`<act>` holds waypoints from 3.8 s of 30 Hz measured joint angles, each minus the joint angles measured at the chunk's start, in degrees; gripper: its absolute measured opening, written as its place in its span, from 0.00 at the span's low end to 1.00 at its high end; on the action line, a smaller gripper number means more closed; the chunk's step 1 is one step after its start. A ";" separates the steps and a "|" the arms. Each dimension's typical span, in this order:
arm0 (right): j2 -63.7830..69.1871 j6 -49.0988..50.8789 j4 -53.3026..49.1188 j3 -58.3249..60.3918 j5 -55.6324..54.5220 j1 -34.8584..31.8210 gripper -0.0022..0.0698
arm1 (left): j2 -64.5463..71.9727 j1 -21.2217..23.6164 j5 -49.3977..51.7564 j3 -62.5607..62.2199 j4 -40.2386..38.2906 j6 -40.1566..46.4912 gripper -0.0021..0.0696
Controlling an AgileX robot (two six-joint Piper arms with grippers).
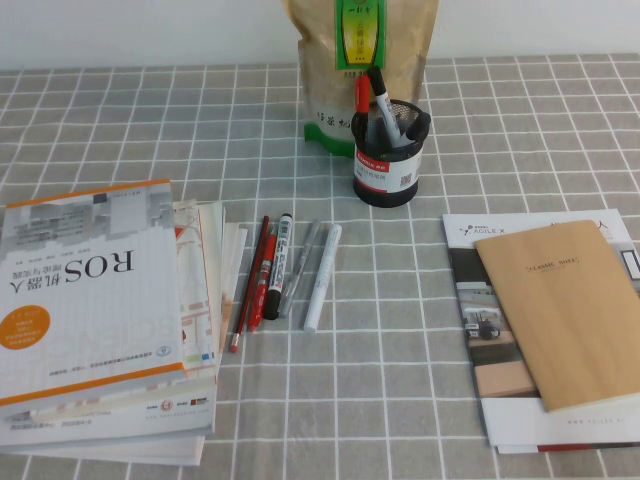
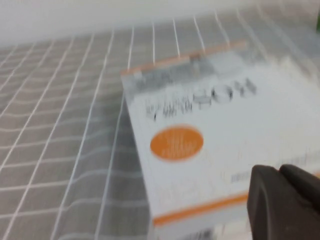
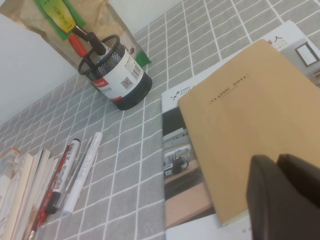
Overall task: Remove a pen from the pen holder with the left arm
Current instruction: 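Take a marker out of the pen holder and lay it on the table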
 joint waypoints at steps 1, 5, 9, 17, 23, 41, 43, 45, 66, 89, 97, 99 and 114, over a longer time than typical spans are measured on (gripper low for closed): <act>0.00 0.00 0.00 0.00 0.00 0.00 0.01 | 0.00 0.00 -1.82 0.00 -1.34 -0.94 0.03; 0.00 0.00 0.00 0.00 0.00 0.00 0.01 | 0.00 0.00 -8.52 0.00 -9.86 -7.99 0.03; 0.00 0.00 0.00 0.00 0.00 0.00 0.01 | 0.00 0.00 -12.63 0.00 -20.64 -17.89 0.03; 0.00 0.00 0.00 0.00 0.00 0.00 0.01 | 0.00 0.00 -14.82 0.00 -28.37 -24.33 0.03; 0.00 0.00 0.00 0.00 0.00 0.00 0.01 | 0.00 0.00 -17.87 0.00 -29.17 -24.76 0.03; 0.00 0.00 0.00 0.00 0.00 0.00 0.01 | 19.54 0.00 9.36 -27.07 -29.94 7.37 0.03; 0.00 0.00 0.00 0.00 0.00 0.00 0.01 | 23.85 0.00 10.66 -29.68 -33.25 13.97 0.03; 0.00 0.00 0.00 0.00 0.00 0.00 0.01 | 27.68 0.00 11.23 -31.72 -37.36 19.92 0.03; 0.00 0.00 0.00 0.00 0.00 0.00 0.01 | 64.08 0.00 21.33 -45.79 -66.65 59.01 0.03; 0.00 0.00 0.00 0.00 0.00 0.00 0.01 | 73.16 -25.31 -22.85 -46.50 9.30 -28.00 0.03; 0.00 0.00 0.00 0.00 0.00 0.00 0.01 | 85.42 -23.28 -43.03 -53.14 52.62 -75.81 0.05; 0.00 0.00 0.00 0.00 0.00 0.00 0.01 | 89.42 -23.03 -45.61 -56.51 57.79 -79.13 0.11; 0.00 0.00 0.00 0.00 0.00 0.00 0.01 | 107.29 -24.45 -48.51 -69.69 62.43 -76.15 0.73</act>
